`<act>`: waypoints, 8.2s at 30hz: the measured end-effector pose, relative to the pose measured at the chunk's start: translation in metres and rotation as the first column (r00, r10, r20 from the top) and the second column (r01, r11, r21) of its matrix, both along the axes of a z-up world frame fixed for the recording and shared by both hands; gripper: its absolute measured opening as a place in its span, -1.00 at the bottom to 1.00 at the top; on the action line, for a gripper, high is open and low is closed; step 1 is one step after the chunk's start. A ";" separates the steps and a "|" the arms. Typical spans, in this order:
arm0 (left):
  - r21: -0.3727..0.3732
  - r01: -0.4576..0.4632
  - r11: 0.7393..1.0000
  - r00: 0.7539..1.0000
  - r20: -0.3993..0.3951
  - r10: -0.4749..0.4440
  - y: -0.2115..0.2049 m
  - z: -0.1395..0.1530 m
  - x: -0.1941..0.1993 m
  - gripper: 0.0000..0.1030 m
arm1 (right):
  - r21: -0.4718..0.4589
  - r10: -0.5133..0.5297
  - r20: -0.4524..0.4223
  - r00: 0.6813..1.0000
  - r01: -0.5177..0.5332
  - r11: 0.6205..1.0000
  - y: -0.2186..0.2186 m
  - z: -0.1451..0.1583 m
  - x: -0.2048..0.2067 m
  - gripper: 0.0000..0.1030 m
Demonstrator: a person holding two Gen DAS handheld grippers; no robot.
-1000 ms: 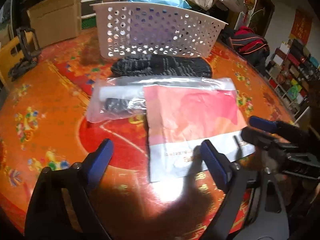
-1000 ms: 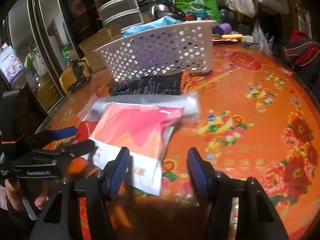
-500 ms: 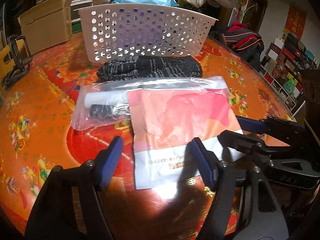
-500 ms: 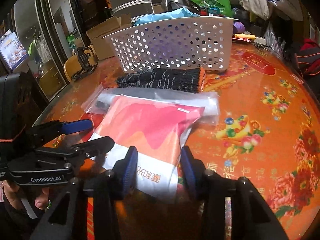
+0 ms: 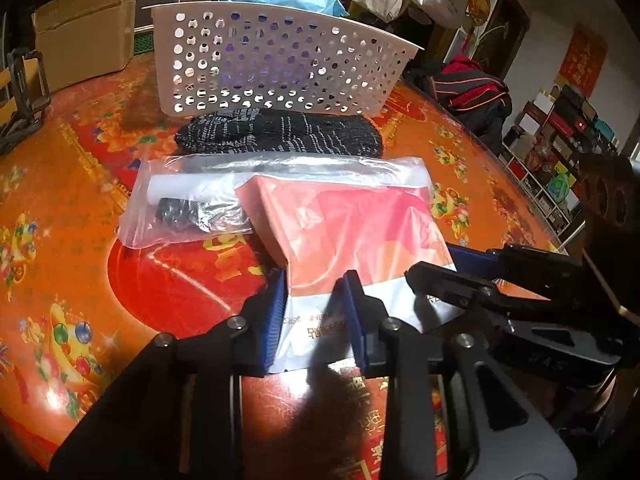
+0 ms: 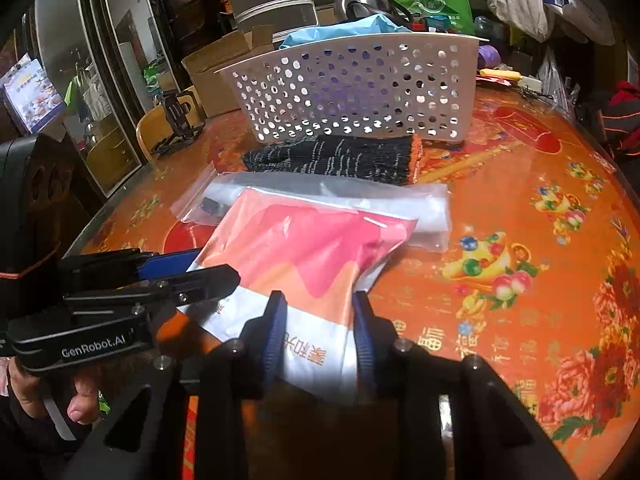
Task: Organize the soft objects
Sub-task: 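Close both grippers on the pink-and-white packet and lift it, then carry the pink packet into the white basket and open both grippers, then move both grippers back to the clear plastic bag on the table, then close both grippers on the clear plastic bag and lift it, then carry the plastic bag into the white basket and open both grippers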
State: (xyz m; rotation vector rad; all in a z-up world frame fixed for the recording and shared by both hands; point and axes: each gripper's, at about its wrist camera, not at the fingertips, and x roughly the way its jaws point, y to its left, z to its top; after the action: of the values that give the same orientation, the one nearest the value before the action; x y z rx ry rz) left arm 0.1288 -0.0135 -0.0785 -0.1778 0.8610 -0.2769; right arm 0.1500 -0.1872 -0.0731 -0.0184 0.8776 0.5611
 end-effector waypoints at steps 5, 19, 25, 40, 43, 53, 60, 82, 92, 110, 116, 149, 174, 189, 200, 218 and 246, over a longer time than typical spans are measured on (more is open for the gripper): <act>0.011 0.006 1.000 0.999 0.033 -0.006 0.000 0.000 -0.006 -0.59 | 0.008 -0.017 0.024 1.000 0.017 1.000 -0.001 0.001 -0.005 -0.66; -0.024 -0.015 1.000 0.987 0.161 0.019 0.011 0.019 -0.033 -0.70 | 0.032 -0.023 0.124 0.992 0.019 0.999 -0.003 0.020 -0.025 -0.81; -0.028 -0.019 0.999 0.972 0.235 0.025 0.015 0.046 -0.047 -0.71 | 0.052 -0.018 0.191 0.981 0.008 0.999 -0.003 0.047 -0.035 -0.82; -0.053 -0.029 0.998 0.936 0.348 0.045 0.026 0.132 -0.025 -0.71 | 0.095 0.003 0.290 0.957 -0.031 0.995 0.001 0.120 -0.006 -0.82; -0.033 -0.032 0.999 0.923 0.384 0.042 0.027 0.163 -0.001 -0.71 | 0.105 -0.002 0.316 0.949 -0.033 0.994 0.004 0.143 0.017 -0.82; -0.003 -0.054 0.999 0.902 0.430 0.050 0.041 0.213 0.107 -0.71 | 0.066 -0.011 0.392 0.920 -0.016 0.998 0.027 0.196 0.108 -0.82; 0.040 -0.074 0.996 0.936 0.349 0.055 0.039 0.185 0.176 -0.71 | 0.021 -0.005 0.365 0.931 -0.002 1.000 0.037 0.171 0.166 -0.82; 0.051 -0.155 0.987 0.958 0.251 0.138 0.059 0.119 0.226 0.28 | 0.008 -0.066 0.252 0.966 0.066 0.998 0.038 0.118 0.214 -0.57; 0.034 -0.188 0.982 0.929 0.330 0.167 0.071 0.141 0.181 0.70 | 0.072 -0.164 0.254 0.953 0.151 0.986 -0.001 0.124 0.191 0.22; 0.019 -0.179 0.984 0.967 0.189 0.173 0.084 0.080 0.062 0.86 | 0.078 -0.204 0.072 0.976 0.199 0.977 -0.043 0.067 0.105 0.48; 0.021 -0.239 0.971 0.970 0.055 0.238 0.101 0.034 0.047 0.86 | 0.032 -0.186 -0.005 0.983 0.186 0.982 -0.049 0.023 0.085 0.48; 0.123 -0.147 0.981 0.988 -0.022 0.151 0.060 -0.003 0.077 0.00 | -0.106 -0.075 -0.013 0.997 0.073 0.992 -0.014 -0.002 0.077 -0.27; -0.028 -0.185 0.982 0.971 0.150 0.187 0.081 0.023 0.039 -0.85 | 0.020 -0.082 0.022 0.996 0.082 0.996 -0.023 0.009 0.061 -0.80; -0.070 -0.154 0.986 0.952 0.256 0.167 0.084 0.058 0.010 -0.85 | 0.069 -0.091 0.136 0.986 0.082 0.994 -0.030 0.037 0.040 -0.80; -0.096 -0.122 0.988 0.913 0.379 0.150 0.087 0.160 0.019 -0.85 | 0.087 -0.096 0.261 0.960 0.076 0.993 -0.028 0.128 0.049 -0.80; 0.005 -0.196 0.981 0.935 0.301 0.186 0.077 0.228 0.199 -0.85 | 0.013 -0.152 0.224 0.963 0.153 0.988 -0.013 0.179 0.199 -0.81; 0.071 -0.254 0.965 0.936 0.269 0.226 0.084 0.132 0.208 0.67 | -0.017 -0.164 0.229 0.959 0.172 0.985 -0.013 0.116 0.212 0.29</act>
State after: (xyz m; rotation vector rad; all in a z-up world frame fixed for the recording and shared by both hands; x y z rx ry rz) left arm 0.3369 0.0702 0.0536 -0.1435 0.5844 -0.0230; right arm 0.3617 -0.2006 0.0433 -0.0400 0.6584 0.3746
